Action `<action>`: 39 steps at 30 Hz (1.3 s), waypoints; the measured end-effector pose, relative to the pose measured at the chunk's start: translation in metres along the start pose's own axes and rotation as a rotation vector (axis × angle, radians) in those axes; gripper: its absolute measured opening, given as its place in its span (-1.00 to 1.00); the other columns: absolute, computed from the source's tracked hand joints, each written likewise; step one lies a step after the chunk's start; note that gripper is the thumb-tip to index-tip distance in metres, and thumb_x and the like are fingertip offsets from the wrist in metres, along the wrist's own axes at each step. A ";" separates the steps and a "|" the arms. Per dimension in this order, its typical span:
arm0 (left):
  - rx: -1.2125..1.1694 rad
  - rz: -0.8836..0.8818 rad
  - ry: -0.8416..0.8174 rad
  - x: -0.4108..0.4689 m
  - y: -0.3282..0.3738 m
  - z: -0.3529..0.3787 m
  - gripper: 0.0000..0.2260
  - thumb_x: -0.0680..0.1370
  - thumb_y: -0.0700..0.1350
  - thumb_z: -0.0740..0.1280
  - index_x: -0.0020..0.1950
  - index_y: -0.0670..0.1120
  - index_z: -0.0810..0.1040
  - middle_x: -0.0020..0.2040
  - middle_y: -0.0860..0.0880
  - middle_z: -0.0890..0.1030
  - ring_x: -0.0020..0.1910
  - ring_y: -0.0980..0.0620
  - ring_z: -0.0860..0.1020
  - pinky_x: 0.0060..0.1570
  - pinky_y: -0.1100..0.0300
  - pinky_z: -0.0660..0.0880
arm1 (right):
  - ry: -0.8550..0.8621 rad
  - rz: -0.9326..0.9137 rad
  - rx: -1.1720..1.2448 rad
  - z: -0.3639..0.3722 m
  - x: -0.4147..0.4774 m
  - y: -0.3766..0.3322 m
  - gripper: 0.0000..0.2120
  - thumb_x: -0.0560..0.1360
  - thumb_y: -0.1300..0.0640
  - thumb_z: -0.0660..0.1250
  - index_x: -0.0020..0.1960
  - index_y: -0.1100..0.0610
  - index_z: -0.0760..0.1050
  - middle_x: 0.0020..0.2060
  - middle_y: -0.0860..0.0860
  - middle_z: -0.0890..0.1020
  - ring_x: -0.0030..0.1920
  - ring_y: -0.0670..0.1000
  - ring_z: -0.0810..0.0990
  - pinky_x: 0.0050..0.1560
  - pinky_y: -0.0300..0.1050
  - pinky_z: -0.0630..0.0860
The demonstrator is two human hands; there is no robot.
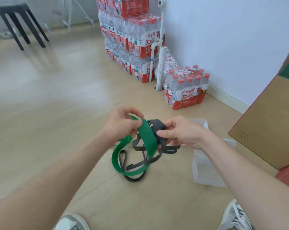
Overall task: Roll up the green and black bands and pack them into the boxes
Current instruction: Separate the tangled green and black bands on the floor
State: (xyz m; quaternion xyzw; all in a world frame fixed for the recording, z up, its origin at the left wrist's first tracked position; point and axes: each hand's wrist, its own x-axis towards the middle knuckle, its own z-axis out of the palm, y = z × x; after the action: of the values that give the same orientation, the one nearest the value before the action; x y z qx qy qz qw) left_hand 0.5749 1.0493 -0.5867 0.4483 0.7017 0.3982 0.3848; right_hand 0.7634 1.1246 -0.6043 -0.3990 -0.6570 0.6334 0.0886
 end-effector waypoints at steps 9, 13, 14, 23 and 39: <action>-0.218 0.192 1.001 -0.013 0.011 -0.165 -0.88 0.54 -0.19 0.32 -0.02 -0.03 0.63 -0.33 0.01 0.55 -0.51 0.18 0.51 -0.41 0.33 0.48 | 0.211 0.092 -0.100 -0.018 -0.023 0.011 -0.79 0.60 0.31 0.19 0.16 0.17 0.52 -0.23 0.10 0.63 -0.36 -0.03 0.54 -0.47 -0.32 0.36; 0.022 0.091 1.054 -0.015 -0.038 -0.210 -0.86 0.53 -0.12 0.30 0.03 0.02 0.62 -0.18 -0.02 0.60 -0.34 0.04 0.62 -0.21 0.17 0.60 | 0.284 0.008 -0.167 -0.015 -0.020 -0.023 -0.84 0.61 0.22 0.18 0.08 0.12 0.52 -0.22 0.09 0.61 -0.33 -0.02 0.45 -0.39 -0.23 0.34; 0.147 0.029 1.026 -0.014 -0.054 -0.214 -0.82 0.52 -0.12 0.29 0.08 0.05 0.59 -0.08 -0.06 0.63 -0.23 -0.06 0.64 -0.11 0.06 0.61 | 0.290 -0.020 -0.135 -0.012 -0.021 -0.037 -0.84 0.61 0.21 0.17 0.07 0.12 0.52 -0.23 0.08 0.60 -0.34 -0.03 0.44 -0.41 -0.25 0.33; 0.602 -0.203 0.022 -0.024 -0.071 -0.129 -0.30 0.43 -0.34 0.35 0.49 0.02 0.21 0.31 -0.10 0.43 0.15 -0.04 0.46 0.06 0.08 0.50 | 0.163 -0.291 0.222 -0.004 -0.054 -0.147 -0.88 0.61 0.22 0.19 -0.04 0.16 0.50 -0.37 0.04 0.52 -0.45 -0.05 0.41 -0.57 -0.33 0.24; -0.069 0.080 -0.296 -0.039 -0.037 0.060 -0.78 0.46 0.09 0.42 -0.04 -0.03 0.60 -0.17 0.07 0.64 -0.13 0.14 0.58 0.02 0.13 0.52 | 0.212 -0.187 0.186 -0.028 -0.039 -0.139 -0.88 0.60 0.19 0.24 0.10 0.22 0.45 -0.27 0.12 0.57 -0.45 -0.04 0.46 -0.55 -0.34 0.35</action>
State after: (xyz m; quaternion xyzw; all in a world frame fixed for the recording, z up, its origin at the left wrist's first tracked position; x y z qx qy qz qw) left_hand 0.6286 1.0155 -0.6361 0.5162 0.6047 0.3667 0.4831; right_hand 0.7496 1.1381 -0.4584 -0.3910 -0.6168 0.6348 0.2525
